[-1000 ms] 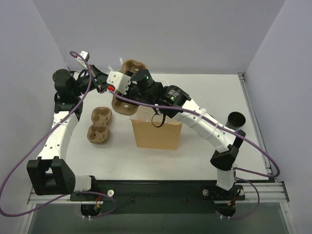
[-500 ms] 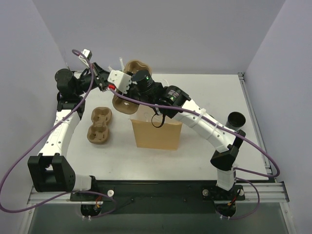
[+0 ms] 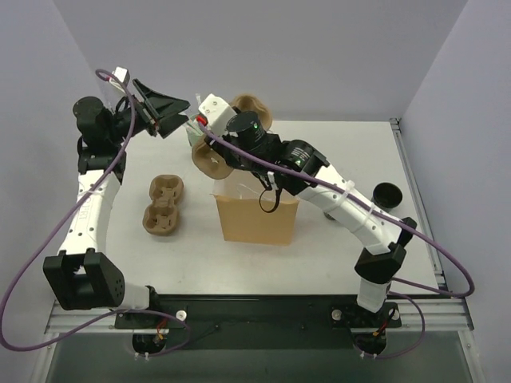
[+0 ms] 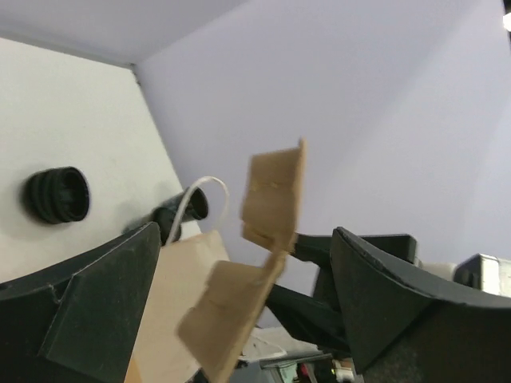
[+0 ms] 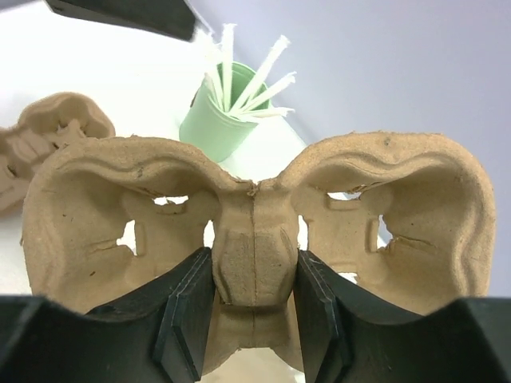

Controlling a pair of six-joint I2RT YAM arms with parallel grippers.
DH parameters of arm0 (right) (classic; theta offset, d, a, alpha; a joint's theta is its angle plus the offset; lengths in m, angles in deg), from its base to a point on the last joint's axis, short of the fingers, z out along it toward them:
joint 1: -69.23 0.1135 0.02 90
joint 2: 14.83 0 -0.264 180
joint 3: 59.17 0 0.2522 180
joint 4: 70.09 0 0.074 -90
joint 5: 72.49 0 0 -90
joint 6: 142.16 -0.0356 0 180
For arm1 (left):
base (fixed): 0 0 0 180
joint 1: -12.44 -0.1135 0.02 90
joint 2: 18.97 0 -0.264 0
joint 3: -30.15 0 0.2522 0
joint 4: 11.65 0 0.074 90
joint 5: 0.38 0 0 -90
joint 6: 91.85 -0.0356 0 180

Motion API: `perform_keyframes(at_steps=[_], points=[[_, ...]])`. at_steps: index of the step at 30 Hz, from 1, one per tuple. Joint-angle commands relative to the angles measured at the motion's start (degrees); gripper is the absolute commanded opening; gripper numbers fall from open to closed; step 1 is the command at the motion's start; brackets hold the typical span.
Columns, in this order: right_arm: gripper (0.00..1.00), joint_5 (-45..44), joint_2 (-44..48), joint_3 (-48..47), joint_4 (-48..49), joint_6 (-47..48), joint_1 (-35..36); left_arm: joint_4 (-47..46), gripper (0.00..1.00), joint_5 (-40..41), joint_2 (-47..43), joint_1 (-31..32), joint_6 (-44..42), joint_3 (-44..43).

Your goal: Pack the takeout coffee

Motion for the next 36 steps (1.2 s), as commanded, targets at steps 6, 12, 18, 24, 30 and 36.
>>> perform_keyframes(at_steps=[6,12,18,24,30,36], points=[[0.40,-13.7,10.9,1.0,-11.6,-33.1,1.0,57.5,0.97,27.5,0.4,-1.8,-38.0,-15.2],[0.37,-12.4,13.5,2.1,-19.3,-54.6,0.9,55.4,0.97,26.5,-1.4,-0.5,-39.3,-1.4],[0.36,-11.5,12.3,2.9,-24.2,-64.6,0.4,55.8,0.97,26.4,-3.0,-0.5,-43.7,6.7],[0.36,-10.7,9.7,3.3,-26.7,-69.8,-0.5,58.0,0.97,27.0,-5.7,-4.2,-48.8,10.7],[0.35,-10.4,7.1,3.4,-28.0,-73.4,-0.6,59.0,0.97,27.2,-5.8,-4.1,-50.3,10.9],[0.35,-11.9,6.1,5.1,-29.3,-76.9,-0.8,59.0,0.97,27.1,-5.1,-3.4,-50.1,10.1]])
